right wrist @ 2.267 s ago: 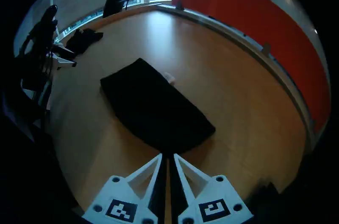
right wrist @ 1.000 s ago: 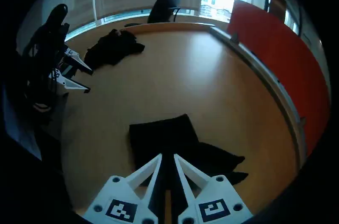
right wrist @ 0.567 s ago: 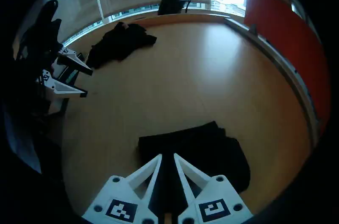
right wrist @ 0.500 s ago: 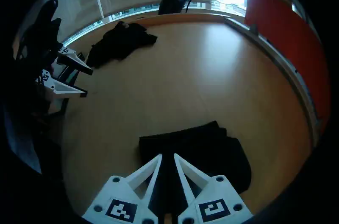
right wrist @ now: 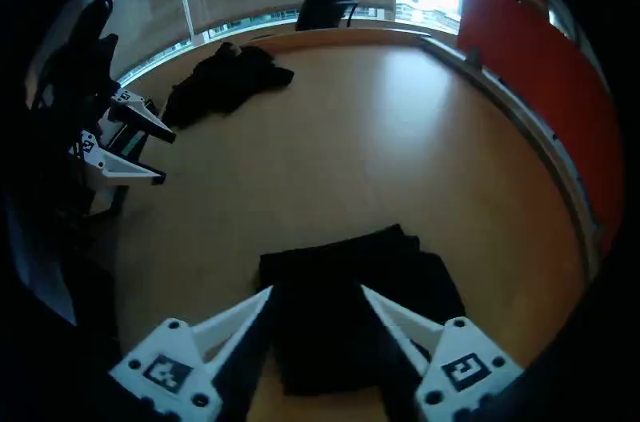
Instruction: Fold towel
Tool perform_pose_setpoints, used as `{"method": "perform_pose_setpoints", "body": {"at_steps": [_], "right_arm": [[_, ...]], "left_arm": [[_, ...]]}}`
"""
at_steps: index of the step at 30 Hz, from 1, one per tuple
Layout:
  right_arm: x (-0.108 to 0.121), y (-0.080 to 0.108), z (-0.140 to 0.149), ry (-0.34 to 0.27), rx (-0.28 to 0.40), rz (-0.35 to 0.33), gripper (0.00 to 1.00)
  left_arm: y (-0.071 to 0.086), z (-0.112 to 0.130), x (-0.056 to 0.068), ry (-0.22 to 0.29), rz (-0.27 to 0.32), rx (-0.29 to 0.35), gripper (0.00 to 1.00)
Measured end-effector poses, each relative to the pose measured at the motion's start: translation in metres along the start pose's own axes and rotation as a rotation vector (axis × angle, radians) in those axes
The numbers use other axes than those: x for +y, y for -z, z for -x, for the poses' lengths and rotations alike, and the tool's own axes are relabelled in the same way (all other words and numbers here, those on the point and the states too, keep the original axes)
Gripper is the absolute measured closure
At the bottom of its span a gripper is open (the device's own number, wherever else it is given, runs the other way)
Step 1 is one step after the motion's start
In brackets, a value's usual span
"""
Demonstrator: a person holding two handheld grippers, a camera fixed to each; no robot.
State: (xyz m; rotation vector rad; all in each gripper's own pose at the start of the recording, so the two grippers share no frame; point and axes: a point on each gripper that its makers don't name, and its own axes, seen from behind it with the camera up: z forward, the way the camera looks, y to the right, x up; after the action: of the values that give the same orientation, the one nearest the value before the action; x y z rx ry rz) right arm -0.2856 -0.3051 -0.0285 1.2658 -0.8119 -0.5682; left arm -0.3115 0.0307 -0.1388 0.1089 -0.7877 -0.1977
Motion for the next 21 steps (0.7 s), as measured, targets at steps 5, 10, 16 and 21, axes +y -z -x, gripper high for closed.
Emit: {"method": "perform_pose_setpoints", "body": {"at_steps": [5,10,16,21], "right_arm": [[0.002,0.003,0.003,-0.017,0.007,0.023,0.22],[0.002,0.007,0.009,-0.051,0.015,0.046,0.22],[0.000,0.013,0.025,-0.085,0.012,0.074,0.22],[-0.004,0.017,0.039,-0.116,0.005,0.092,0.22]], "left_arm": [[0.001,-0.001,0.001,-0.003,0.001,0.003,0.01],[0.001,-0.003,0.002,-0.003,0.004,0.005,0.01],[0.000,-0.005,0.003,-0.009,0.009,0.007,0.01],[-0.001,-0.006,0.006,-0.016,0.015,0.008,0.01]]}}
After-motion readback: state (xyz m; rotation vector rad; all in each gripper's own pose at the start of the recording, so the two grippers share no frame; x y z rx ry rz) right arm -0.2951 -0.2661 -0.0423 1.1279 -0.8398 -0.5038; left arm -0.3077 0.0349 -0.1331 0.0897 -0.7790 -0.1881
